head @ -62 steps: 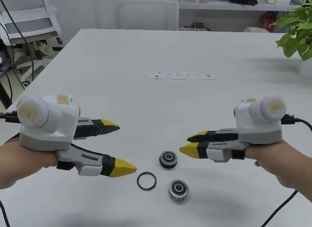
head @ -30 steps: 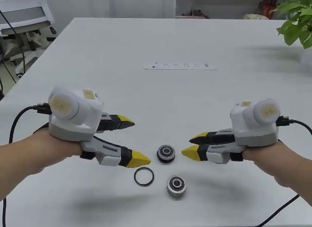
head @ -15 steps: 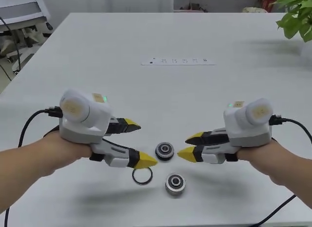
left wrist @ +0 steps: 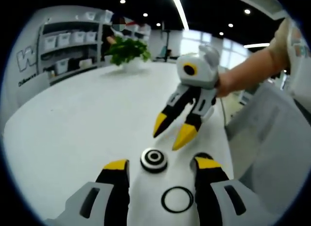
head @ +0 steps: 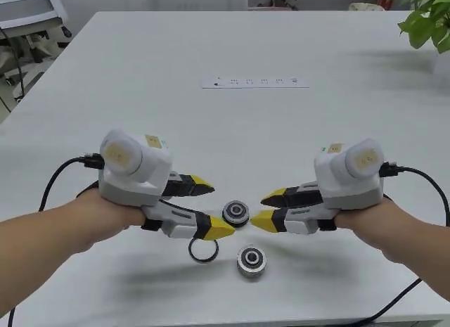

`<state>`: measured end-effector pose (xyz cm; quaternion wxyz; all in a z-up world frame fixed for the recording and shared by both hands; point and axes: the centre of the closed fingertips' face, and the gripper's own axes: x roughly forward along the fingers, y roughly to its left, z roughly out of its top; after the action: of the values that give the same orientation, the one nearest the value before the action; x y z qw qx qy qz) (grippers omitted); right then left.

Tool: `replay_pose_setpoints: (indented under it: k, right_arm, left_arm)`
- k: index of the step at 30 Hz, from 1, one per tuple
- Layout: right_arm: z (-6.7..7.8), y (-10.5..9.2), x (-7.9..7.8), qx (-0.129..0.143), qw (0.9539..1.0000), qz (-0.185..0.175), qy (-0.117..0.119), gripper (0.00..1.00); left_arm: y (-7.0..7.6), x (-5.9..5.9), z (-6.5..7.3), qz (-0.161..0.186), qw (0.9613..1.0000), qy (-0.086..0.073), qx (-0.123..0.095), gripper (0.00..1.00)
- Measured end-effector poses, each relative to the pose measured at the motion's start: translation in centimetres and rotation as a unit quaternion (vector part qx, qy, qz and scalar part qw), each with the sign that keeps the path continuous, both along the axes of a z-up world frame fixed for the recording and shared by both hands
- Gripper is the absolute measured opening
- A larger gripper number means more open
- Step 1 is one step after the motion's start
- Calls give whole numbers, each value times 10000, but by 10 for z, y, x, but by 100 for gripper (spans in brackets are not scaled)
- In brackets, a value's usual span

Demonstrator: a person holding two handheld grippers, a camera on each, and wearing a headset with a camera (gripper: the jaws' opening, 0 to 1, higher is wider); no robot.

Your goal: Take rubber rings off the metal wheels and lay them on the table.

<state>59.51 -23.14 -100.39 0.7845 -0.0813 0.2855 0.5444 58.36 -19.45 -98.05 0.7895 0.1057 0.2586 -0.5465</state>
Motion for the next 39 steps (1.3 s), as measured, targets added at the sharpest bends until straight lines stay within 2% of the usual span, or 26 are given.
replay_pose_setpoints:
  k: [5,11,20,23,24,25,27,32,36,37,38,39]
  right_arm:
    - [-2,1,-1,7,10000,17,16,27]
    - [-3,1,-2,4,10000,23,26,27]
    - [-5,-1,-1,9,10000,-5,58,27]
    - [-6,-1,-1,5,10000,-7,66,27]
    - [-7,-1,-1,1,10000,-2,65,27]
    - [-7,0,-1,7,10000,-1,69,27]
    - [-7,0,-1,13,10000,-1,73,27]
    - [-8,3,-2,21,10000,22,76,26]
    - [-8,7,-3,35,10000,67,53,26]
    - [-9,9,-4,41,10000,74,48,26]
    - [-8,10,-4,44,10000,76,38,26]
    - [-8,11,-4,43,10000,79,22,27]
  left_arm:
    - [-7,2,-3,-24,10000,39,-16,52]
    - [-13,0,-9,-41,9998,197,-60,44]
    - [-18,7,-12,27,9997,219,-39,32]
    - [-18,8,-17,32,9998,208,73,28]
    - [-17,8,-18,26,9998,186,117,27]
    - [-17,10,-17,47,9999,57,129,26]
    - [-16,9,-17,75,9998,105,142,23]
    - [-16,13,-16,152,9993,-153,305,17]
    - [-15,16,-16,268,9990,-159,336,14]
    - [-16,15,-17,255,9988,-217,369,14]
    - [-16,15,-17,193,9981,-372,455,14]
    - [-17,14,-18,228,9982,-348,442,14]
